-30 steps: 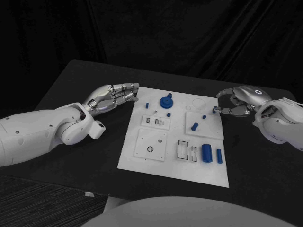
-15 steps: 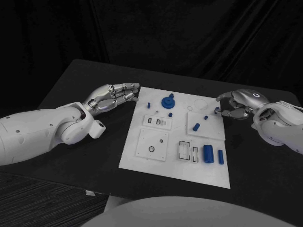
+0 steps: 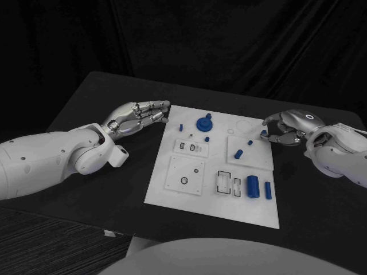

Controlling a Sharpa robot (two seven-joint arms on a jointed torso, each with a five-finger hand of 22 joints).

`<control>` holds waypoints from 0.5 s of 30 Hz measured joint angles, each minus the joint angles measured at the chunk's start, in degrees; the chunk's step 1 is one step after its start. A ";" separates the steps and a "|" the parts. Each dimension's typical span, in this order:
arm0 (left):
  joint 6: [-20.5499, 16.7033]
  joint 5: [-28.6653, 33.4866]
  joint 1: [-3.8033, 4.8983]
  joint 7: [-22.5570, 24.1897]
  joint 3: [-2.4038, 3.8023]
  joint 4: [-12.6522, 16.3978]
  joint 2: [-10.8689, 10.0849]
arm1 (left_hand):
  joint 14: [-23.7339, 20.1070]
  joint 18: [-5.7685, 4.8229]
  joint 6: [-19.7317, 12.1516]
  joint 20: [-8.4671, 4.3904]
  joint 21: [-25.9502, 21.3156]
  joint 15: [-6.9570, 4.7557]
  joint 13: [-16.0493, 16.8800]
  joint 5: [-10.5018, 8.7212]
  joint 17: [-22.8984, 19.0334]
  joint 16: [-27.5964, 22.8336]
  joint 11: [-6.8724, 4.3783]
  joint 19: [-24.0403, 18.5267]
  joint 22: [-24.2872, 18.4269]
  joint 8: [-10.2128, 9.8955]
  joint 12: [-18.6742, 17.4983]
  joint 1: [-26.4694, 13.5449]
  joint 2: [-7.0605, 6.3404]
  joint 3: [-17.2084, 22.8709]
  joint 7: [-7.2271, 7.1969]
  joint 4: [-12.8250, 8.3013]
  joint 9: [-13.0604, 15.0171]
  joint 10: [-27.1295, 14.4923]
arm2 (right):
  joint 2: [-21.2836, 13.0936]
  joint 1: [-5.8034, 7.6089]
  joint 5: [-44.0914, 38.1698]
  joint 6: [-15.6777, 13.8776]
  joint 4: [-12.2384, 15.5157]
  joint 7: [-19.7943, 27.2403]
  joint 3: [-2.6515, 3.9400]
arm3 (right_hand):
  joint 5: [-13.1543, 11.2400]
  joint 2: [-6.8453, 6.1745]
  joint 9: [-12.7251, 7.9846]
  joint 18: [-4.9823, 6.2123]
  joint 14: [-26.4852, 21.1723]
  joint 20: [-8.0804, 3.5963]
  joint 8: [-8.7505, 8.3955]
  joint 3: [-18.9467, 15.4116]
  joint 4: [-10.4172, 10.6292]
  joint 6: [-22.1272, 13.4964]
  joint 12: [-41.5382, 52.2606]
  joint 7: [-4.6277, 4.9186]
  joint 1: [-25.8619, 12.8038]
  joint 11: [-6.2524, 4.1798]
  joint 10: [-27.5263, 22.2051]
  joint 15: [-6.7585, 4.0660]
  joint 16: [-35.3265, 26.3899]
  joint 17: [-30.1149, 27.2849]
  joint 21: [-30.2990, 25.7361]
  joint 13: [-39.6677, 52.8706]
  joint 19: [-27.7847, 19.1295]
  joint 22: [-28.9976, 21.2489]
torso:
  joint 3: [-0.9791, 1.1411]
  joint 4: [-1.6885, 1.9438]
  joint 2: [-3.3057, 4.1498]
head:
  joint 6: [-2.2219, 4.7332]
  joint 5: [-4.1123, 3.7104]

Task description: Assemble the parts on the task board

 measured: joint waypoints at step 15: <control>0.10 0.00 -0.06 0.00 -0.01 -0.25 0.16 | 0.00 0.00 0.00 0.00 0.00 0.00 0.00 0.00 0.00 0.00 0.00 0.00 0.00 0.00 0.00 0.00 0.00 0.00 0.00 0.00 0.00 0.00 | 0.19 -0.42 0.11 1.34 -0.57 -0.12 -0.01 | 0.00 0.21 0.03 0.00 0.00 0.01 0.83 0.00 -0.01 1.02 0.00 0.20 1.41 0.40 0.39 0.02 0.00 0.00 0.00 0.00 0.00 0.00 | 0.02 -0.05 0.07 | 0.00 -0.01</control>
